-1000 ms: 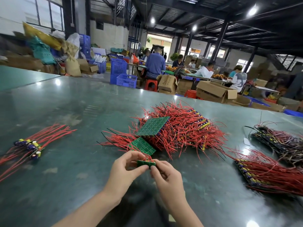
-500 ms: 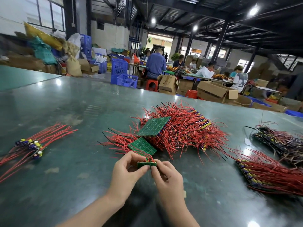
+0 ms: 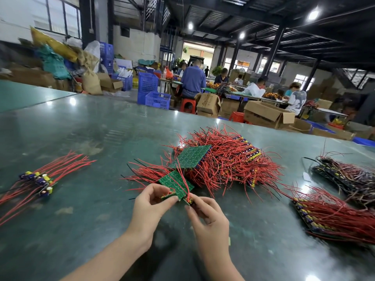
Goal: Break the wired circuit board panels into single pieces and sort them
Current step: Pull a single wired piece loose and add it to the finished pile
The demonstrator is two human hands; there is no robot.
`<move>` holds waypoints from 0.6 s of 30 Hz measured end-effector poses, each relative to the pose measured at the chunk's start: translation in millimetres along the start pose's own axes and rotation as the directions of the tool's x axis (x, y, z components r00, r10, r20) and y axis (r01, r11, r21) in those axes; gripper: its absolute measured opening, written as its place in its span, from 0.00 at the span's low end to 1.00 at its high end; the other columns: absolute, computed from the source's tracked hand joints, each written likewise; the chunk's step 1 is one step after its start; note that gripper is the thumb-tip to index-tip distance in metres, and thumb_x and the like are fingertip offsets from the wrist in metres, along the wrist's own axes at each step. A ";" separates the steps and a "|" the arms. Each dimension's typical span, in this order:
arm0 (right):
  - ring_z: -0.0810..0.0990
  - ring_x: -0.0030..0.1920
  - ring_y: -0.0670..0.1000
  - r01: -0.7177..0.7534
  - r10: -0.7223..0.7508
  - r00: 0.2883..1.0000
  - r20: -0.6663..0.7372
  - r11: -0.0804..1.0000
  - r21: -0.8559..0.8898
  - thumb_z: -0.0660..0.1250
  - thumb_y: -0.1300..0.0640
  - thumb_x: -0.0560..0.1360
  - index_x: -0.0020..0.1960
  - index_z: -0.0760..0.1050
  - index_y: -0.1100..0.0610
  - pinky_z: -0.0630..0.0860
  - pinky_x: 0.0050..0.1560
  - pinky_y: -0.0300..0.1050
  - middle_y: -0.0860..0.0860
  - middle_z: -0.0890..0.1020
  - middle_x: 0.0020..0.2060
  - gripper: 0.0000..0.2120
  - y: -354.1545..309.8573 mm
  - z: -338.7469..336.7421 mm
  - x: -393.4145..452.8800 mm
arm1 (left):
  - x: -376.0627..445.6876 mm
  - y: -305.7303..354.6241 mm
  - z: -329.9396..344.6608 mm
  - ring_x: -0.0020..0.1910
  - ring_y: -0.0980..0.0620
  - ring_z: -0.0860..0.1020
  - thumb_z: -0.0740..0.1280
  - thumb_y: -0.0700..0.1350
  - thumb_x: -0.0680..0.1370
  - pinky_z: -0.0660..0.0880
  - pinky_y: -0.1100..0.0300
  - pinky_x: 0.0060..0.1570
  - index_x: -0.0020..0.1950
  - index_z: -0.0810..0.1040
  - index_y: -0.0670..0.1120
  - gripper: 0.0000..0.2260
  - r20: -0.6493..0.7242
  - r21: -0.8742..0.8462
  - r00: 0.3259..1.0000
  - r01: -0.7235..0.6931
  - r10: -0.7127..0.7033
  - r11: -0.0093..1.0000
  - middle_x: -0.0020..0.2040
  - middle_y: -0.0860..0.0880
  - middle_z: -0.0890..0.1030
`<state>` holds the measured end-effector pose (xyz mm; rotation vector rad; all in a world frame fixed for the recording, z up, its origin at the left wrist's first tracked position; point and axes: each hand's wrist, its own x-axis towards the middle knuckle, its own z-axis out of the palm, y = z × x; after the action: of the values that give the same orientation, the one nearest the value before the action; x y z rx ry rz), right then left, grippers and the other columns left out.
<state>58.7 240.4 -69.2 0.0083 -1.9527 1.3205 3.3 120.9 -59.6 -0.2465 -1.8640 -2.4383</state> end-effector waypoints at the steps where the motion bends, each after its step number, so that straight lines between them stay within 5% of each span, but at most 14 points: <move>1: 0.79 0.40 0.42 0.007 -0.007 1.000 0.003 1.000 0.000 0.73 0.67 0.69 0.50 0.79 0.33 0.75 0.43 0.33 0.42 0.80 0.45 0.27 0.2 0.3 0.3 | 2.9 1.3 -1.9 0.36 0.58 0.75 0.73 0.29 0.68 0.74 0.67 0.41 0.42 0.77 0.43 0.11 -0.026 0.017 0.999 -0.020 0.020 1.000 0.35 0.54 0.80; 6: 0.80 0.41 0.43 -0.053 0.054 0.998 -0.027 0.997 0.048 0.71 0.71 0.69 0.47 0.82 0.37 0.75 0.45 0.32 0.41 0.79 0.46 0.26 3.0 -4.2 2.6 | 14.8 6.9 -16.7 0.48 0.54 0.77 0.67 0.30 0.70 0.69 0.68 0.48 0.49 0.80 0.51 0.17 0.064 0.476 0.998 -0.056 0.028 0.878 0.50 0.53 0.82; 10: 0.80 0.42 0.42 -0.040 0.043 0.995 -0.088 0.998 0.041 0.70 0.75 0.68 0.47 0.81 0.45 0.74 0.46 0.28 0.47 0.79 0.44 0.24 0.4 -7.8 6.1 | 9.7 17.7 -19.2 0.49 0.52 0.78 0.63 0.45 0.75 0.71 0.60 0.43 0.60 0.77 0.64 0.18 0.136 0.921 0.991 -0.132 0.016 0.367 0.48 0.55 0.82; 12: 0.80 0.43 0.41 -0.009 0.008 0.997 -0.081 1.000 -0.005 0.71 0.75 0.67 0.47 0.81 0.47 0.74 0.46 0.28 0.48 0.79 0.45 0.22 -1.2 -8.6 5.7 | 5.2 20.8 -17.5 0.54 0.51 0.79 0.61 0.49 0.77 0.73 0.59 0.44 0.62 0.75 0.66 0.16 0.120 0.958 0.986 -0.146 0.116 0.247 0.52 0.55 0.83; 18: 0.79 0.43 0.41 0.125 -0.126 0.992 0.000 0.986 -0.112 0.71 0.75 0.66 0.47 0.81 0.50 0.75 0.46 0.31 0.47 0.77 0.45 0.21 -3.5 -8.4 3.3 | 12.8 17.0 -22.2 0.37 0.49 0.82 0.71 0.38 0.74 0.79 0.53 0.46 0.59 0.82 0.47 0.14 0.220 0.684 0.924 -0.376 0.314 0.626 0.42 0.47 0.84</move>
<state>62.6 246.7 -63.1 0.0710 -1.9845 1.1271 -8.7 95.6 -47.0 -0.5837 -2.3598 -1.3204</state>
